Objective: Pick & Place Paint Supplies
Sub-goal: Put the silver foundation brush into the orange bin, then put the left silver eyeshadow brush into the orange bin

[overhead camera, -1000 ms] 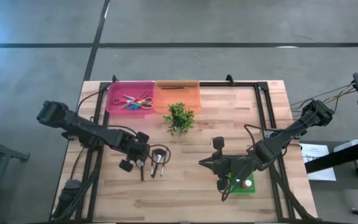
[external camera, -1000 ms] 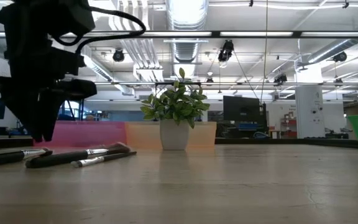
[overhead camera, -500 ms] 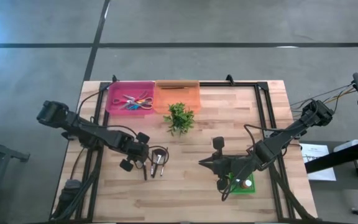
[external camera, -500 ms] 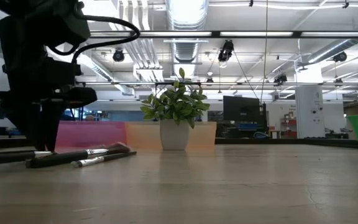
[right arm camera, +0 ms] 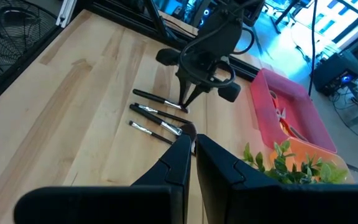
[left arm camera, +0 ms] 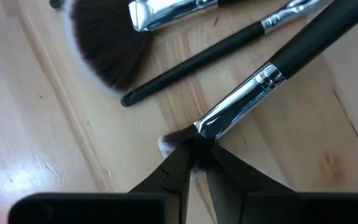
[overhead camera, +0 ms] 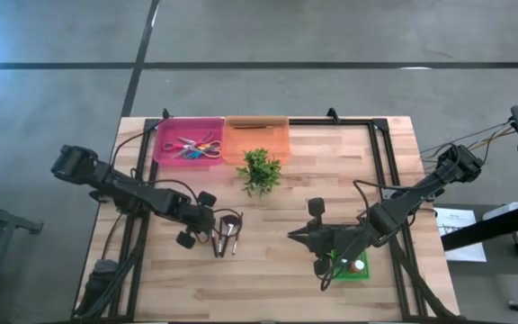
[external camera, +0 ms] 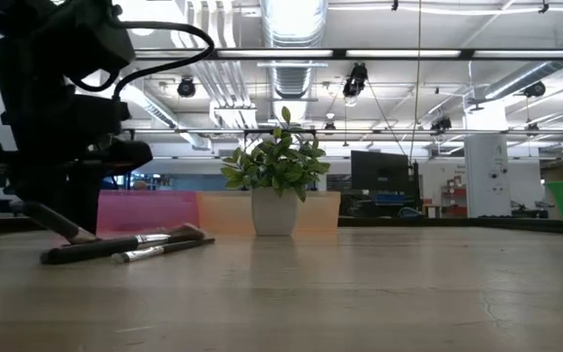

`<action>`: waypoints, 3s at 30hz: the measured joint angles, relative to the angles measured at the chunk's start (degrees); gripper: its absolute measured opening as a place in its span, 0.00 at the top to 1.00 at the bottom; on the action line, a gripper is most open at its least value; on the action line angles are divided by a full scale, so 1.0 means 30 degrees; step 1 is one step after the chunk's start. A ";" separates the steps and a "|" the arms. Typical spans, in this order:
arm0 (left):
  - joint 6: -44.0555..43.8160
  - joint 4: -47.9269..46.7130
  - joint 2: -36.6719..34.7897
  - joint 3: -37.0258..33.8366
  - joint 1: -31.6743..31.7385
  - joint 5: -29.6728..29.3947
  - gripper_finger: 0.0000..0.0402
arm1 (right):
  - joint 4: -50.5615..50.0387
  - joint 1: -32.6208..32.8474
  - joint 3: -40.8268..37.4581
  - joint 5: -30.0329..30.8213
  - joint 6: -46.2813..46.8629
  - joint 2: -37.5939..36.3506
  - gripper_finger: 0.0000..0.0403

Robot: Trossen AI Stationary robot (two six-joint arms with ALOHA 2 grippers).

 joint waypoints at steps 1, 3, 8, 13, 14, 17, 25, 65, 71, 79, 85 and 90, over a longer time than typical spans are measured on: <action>-0.0149 0.0100 0.0000 -0.0063 0.0000 -0.0021 0.86 | 0.0005 0.0000 0.0000 0.0000 0.0019 0.0001 0.94; -0.0913 0.0140 0.0000 -0.0070 0.0000 -0.0208 0.91 | -0.0001 0.0000 0.0000 -0.0006 0.0019 0.0000 0.94; -0.1428 0.0944 0.0062 -0.0125 0.0000 -0.0541 0.98 | 0.0012 0.0000 -0.0007 -0.0005 0.0017 0.0000 0.94; -0.1047 0.1501 0.0109 0.0096 0.0007 -0.0550 0.99 | 0.0063 0.0000 -0.0075 -0.0007 0.0019 0.0006 0.94; -0.0931 0.1453 0.0088 0.0198 0.0007 -0.0501 0.99 | 0.0074 0.0000 -0.0109 -0.0007 0.0019 0.0000 0.94; -0.0837 0.1377 -0.0122 0.0611 0.0009 -0.0367 0.99 | 0.0070 0.0000 -0.0146 -0.0009 0.0014 0.0002 0.94; -0.0302 0.1782 -0.2192 0.1096 -0.0125 -0.0360 1.00 | 0.0085 -0.0007 -0.0211 -0.0011 0.0012 0.0000 0.94; -0.3511 1.0517 0.3875 0.5459 1.6946 0.4552 1.00 | 0.0070 -0.0001 -0.0219 -0.0007 -0.0046 0.0000 0.94; -0.3544 0.8415 0.4084 0.6398 1.6925 0.4000 0.99 | 0.0070 -0.0007 -0.0219 -0.0007 -0.0097 0.0000 0.94; -0.3522 0.8147 0.3963 0.6436 1.6910 0.3681 0.85 | 0.0070 0.0000 -0.0219 -0.0007 0.0004 0.0000 0.94; -0.3311 0.8136 0.3940 0.6436 1.6903 0.3211 0.78 | 0.0063 0.0000 -0.0233 -0.0007 -0.0003 0.0000 0.94; -0.1801 0.6440 0.2927 0.6436 1.6696 0.4989 0.76 | 0.0063 -0.0007 -0.0240 -0.0007 -0.0003 0.0000 0.94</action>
